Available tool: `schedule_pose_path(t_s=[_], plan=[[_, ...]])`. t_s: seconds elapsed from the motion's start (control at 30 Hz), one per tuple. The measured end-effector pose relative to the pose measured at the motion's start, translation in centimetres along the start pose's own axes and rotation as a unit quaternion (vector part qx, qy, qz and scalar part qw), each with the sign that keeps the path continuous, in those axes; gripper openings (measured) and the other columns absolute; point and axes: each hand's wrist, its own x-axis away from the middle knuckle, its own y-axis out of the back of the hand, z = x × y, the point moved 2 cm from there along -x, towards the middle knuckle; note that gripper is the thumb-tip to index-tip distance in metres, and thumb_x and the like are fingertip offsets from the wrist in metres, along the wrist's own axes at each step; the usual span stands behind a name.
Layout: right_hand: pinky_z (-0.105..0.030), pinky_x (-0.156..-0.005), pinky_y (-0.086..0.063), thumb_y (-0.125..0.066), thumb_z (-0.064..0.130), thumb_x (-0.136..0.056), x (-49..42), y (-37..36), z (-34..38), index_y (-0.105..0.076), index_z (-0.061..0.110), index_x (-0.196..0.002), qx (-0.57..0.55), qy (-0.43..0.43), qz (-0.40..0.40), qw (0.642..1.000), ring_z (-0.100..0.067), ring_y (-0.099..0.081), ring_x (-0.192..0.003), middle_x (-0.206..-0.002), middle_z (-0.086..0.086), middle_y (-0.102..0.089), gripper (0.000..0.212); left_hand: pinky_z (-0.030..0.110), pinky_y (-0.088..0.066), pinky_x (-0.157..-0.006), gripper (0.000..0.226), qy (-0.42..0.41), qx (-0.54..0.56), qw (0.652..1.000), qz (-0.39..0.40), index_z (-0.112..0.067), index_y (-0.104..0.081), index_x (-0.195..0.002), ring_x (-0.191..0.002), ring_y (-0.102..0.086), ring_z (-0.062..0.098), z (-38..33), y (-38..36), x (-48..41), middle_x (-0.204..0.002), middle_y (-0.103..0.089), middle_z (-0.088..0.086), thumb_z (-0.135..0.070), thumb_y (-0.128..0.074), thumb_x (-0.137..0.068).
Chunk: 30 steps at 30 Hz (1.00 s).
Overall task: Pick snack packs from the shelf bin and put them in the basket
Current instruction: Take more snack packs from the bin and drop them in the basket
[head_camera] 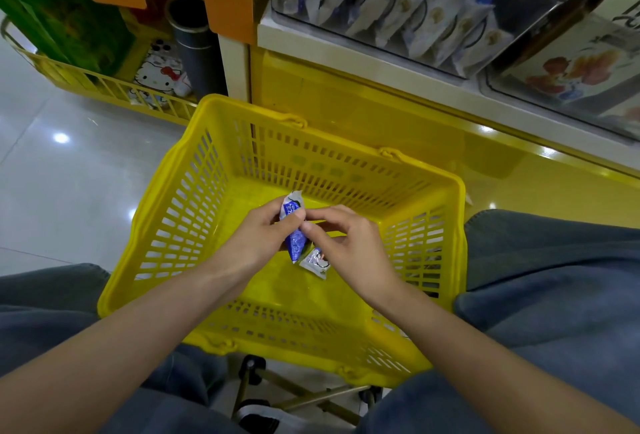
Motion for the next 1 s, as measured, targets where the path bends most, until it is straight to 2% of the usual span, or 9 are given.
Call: schedule_pose_path(t_s=[0.13, 0.2, 0.37, 0.47, 0.57, 0.7, 0.8, 0.9, 1.0], plan=[[-0.004, -0.056, -0.041, -0.061, 0.013, -0.088, -0.1, -0.3, -0.6, -0.073, 0.013, -0.098, 0.013, -0.007, 0.006, 1.0, 0.012, -0.058, -0.07, -0.084, 0.009, -0.063, 0.016, 0.011, -0.05, -0.058, 0.018, -0.002, -0.054, 0.998, -0.009, -0.019, -0.061, -0.09, -0.062, -0.063, -0.005, 0.3, 0.2, 0.0, -0.078, -0.065, -0.004, -0.008, -0.046, -0.095], [-0.005, -0.056, -0.041, -0.058, 0.011, -0.088, -0.1, -0.5, -0.8, -0.072, 0.015, -0.093, 0.022, -0.014, 0.01, 1.0, 0.011, -0.059, -0.067, -0.079, 0.013, -0.064, 0.016, 0.013, -0.052, -0.061, 0.014, 0.001, -0.085, 0.996, -0.018, -0.013, -0.059, -0.098, -0.065, -0.063, 0.0, 0.6, 0.2, -0.1, -0.08, -0.064, -0.002, -0.007, -0.047, -0.094], [-0.032, -0.077, -0.056, -0.054, 0.006, -0.089, -0.2, -1.2, -1.3, -0.064, 0.025, -0.086, -0.051, -0.083, 0.029, 0.995, -0.014, -0.067, -0.08, -0.082, 0.009, -0.066, 0.022, 0.01, -0.05, -0.053, 0.031, 0.046, -0.106, 0.992, -0.057, -0.007, -0.051, -0.125, -0.072, -0.059, 0.011, 0.9, 0.7, -0.4, -0.098, -0.06, 0.015, -0.006, -0.047, -0.094], [-0.018, -0.077, -0.052, -0.057, 0.013, -0.09, -0.1, -1.5, -1.6, -0.062, 0.019, -0.1, -0.052, -0.093, 0.029, 0.994, -0.01, -0.064, -0.087, -0.096, 0.007, -0.064, 0.013, 0.014, -0.052, -0.055, 0.035, 0.074, -0.081, 0.991, -0.074, -0.005, -0.047, -0.129, -0.079, -0.061, 0.017, 1.1, 0.9, -0.4, -0.105, -0.06, 0.018, -0.008, -0.047, -0.094], [-0.01, -0.071, -0.048, -0.058, 0.018, -0.09, 0.7, -2.3, -2.0, -0.053, 0.014, -0.117, -0.047, -0.127, 0.062, 0.989, -0.004, -0.061, -0.085, -0.106, 0.007, -0.058, 0.028, 0.021, -0.053, -0.058, 0.035, 0.111, -0.025, 0.989, -0.098, -0.002, -0.046, -0.129, -0.081, -0.06, 0.022, 1.2, 1.2, -0.4, -0.109, -0.059, 0.023, -0.008, -0.047, -0.094], [-0.034, -0.084, -0.051, -0.053, 0.019, -0.092, 1.5, -3.3, -2.2, -0.048, 0.02, -0.114, -0.081, -0.178, 0.094, 0.976, -0.016, -0.064, -0.092, -0.112, -0.002, -0.059, 0.022, 0.019, -0.053, -0.05, 0.032, 0.149, 0.038, 0.983, -0.101, -0.001, -0.045, -0.125, -0.071, -0.059, 0.019, 1.4, 1.6, -0.5, -0.091, -0.058, 0.015, -0.003, -0.046, -0.093], [-0.022, -0.073, -0.047, -0.052, 0.016, -0.091, 1.3, -2.8, -2.3, -0.052, 0.024, -0.101, -0.072, -0.173, 0.084, 0.979, -0.008, -0.06, -0.079, -0.098, 0.0, -0.062, 0.013, 0.021, -0.049, -0.062, 0.043, 0.08, -0.161, 0.977, -0.111, -0.006, -0.043, -0.131, -0.083, -0.054, 0.019, 2.0, 2.0, -0.8, -0.106, -0.051, 0.014, 0.001, -0.049, -0.09], [-0.015, -0.065, -0.041, -0.053, 0.012, -0.088, 1.0, -2.1, -2.5, -0.059, 0.023, -0.095, -0.04, -0.166, 0.103, 0.98, -0.004, -0.053, -0.072, -0.082, 0.009, -0.059, 0.014, 0.027, -0.044, -0.082, 0.045, 0.003, -0.345, 0.937, -0.046, -0.015, -0.05, -0.128, -0.101, -0.051, 0.021, 2.4, 1.8, -0.5, -0.118, -0.047, 0.009, 0.002, -0.052, -0.086], [-0.018, -0.068, -0.042, -0.055, 0.011, -0.086, 0.5, -1.5, -2.6, -0.064, 0.016, -0.093, -0.013, -0.165, 0.103, 0.981, -0.006, -0.053, -0.074, -0.081, 0.005, -0.061, 0.012, 0.019, -0.046, -0.07, 0.027, -0.04, -0.38, 0.924, 0.019, -0.015, -0.06, -0.113, -0.087, -0.06, 0.016, 2.6, 1.2, 0.2, -0.103, -0.061, 0.003, -0.004, -0.053, -0.089]])
